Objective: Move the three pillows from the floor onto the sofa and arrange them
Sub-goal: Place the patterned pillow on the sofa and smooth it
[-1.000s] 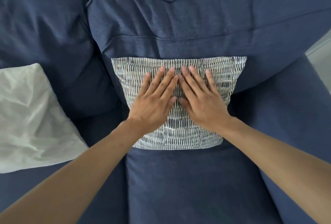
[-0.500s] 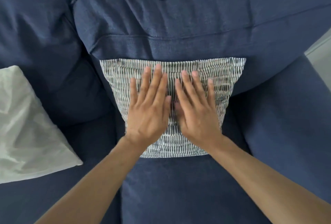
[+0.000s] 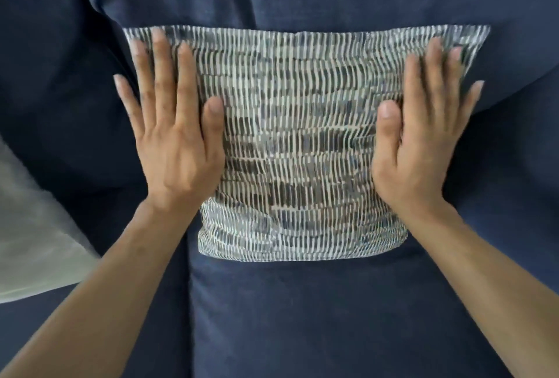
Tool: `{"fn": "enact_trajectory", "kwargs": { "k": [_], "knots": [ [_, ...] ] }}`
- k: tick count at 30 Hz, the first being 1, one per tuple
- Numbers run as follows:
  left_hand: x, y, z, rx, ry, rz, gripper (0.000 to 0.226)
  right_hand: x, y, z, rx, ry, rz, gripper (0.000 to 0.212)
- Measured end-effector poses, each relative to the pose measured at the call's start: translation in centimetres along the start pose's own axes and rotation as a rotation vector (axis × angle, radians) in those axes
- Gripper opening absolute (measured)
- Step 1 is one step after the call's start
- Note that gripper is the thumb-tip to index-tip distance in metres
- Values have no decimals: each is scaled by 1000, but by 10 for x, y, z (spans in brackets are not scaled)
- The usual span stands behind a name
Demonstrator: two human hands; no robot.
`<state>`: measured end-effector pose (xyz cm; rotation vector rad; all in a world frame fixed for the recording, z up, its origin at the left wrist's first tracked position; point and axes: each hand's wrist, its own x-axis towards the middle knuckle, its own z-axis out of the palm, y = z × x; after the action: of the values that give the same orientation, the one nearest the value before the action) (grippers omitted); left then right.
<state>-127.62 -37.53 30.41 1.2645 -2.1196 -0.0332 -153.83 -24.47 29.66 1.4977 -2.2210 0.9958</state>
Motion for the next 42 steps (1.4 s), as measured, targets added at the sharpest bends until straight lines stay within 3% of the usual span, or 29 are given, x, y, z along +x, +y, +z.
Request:
{"fn": "enact_trajectory", "kwargs": {
  "k": [6, 13, 18, 20, 23, 25, 28, 33, 38, 40, 42],
  "knots": [
    [-56, 71, 11, -192, 23, 88, 57, -66, -74, 12, 100, -124, -185, 60],
    [-91, 26, 54, -80, 26, -168, 64, -90, -31, 42, -60, -115, -91, 67],
    [-97, -7, 37, -108, 6, -357, 64, -87, -9, 25, -81, -87, 64, 66],
    [-88, 2, 18, -145, 28, -294, 64, -74, -17, 11, 3, -62, 57, 65],
    [-57, 40, -1, -206, 12, -7, 62, -43, -48, -4, 71, -61, -137, 63],
    [-33, 64, -1, -208, -54, 185, 61, -20, -66, -1, 42, -127, -270, 61],
    [-11, 62, 10, -80, -171, 309, 60, 3, -60, 9, -68, -280, -333, 63],
    [4, 7, -16, 127, -350, 273, 66, 23, -12, -20, -165, -388, -253, 63],
    [30, -10, -65, 172, -272, 143, 54, 58, -9, -69, -154, -257, -195, 36],
    [45, -7, -74, 209, -235, 157, 42, 74, -18, -80, -128, -360, -145, 35],
    [55, -2, -77, 211, -308, 110, 34, 85, -24, -82, -126, -546, -62, 34]
  ]
}}
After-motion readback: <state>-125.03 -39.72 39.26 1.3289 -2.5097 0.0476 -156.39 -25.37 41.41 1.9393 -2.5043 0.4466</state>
